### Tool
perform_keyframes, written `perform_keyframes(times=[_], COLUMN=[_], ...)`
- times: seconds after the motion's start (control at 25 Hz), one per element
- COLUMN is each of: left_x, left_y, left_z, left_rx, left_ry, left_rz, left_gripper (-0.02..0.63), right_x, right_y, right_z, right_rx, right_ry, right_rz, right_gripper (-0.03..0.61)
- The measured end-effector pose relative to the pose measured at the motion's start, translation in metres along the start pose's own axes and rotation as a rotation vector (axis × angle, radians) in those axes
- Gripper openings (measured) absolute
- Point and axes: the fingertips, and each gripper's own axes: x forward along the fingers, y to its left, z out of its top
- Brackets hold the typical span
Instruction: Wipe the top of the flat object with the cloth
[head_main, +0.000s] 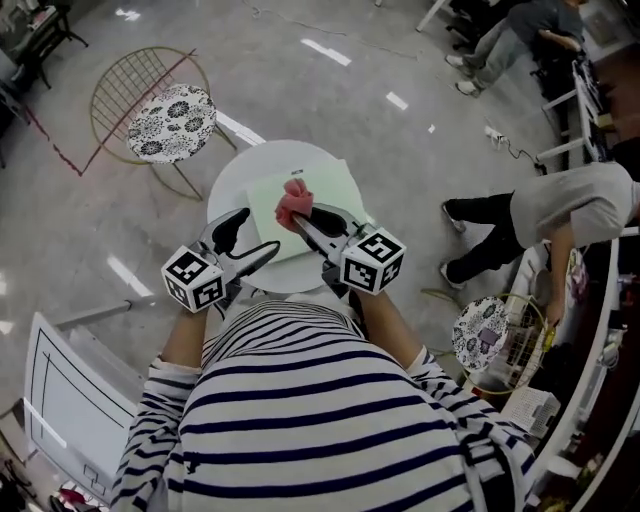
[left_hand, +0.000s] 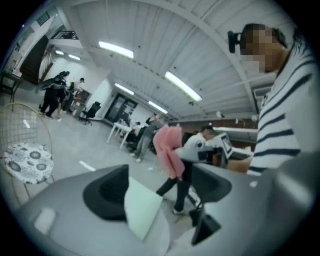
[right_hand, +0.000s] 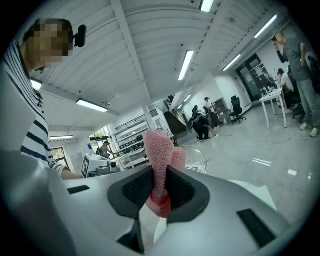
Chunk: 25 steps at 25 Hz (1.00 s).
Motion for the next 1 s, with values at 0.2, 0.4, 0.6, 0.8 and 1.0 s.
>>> perform_keyframes(times=[0.2, 0.4, 0.6, 0.8, 1.0], left_x=[-0.006, -0.008, -0.004, -0.001, -0.001], left_y=[-0.016, -0.019, -0.024, -0.027, -0.028], left_z=[0.033, 0.042, 0.039, 0.035, 0.035], left_rx=[-0.029, 0.046, 0.106, 0.124, 0.114], left_ry=[-0.114, -0.143, -0.120, -0.099, -0.102], left_rz=[-0.078, -0.045, -0.031, -0.033, -0.041], left_gripper=[0.279, 0.021, 0.006, 0.006, 0.006], right_x=[-0.021, -0.024, -0.020, -0.019, -0.021], right_y=[0.000, 0.003, 0.003, 0.004, 0.003], right_z=[0.020, 0.026, 0.029, 0.028, 0.026], right_rx=[-0.037, -0.073, -0.106, -0.152, -0.154], right_ry=[-0.078, -0.106, -0.104, -0.078, -0.070], right_rz=[-0.054, -0.071, -0.086, -0.104, -0.110], right_gripper=[0.062, 0.061, 0.061, 0.060, 0.058])
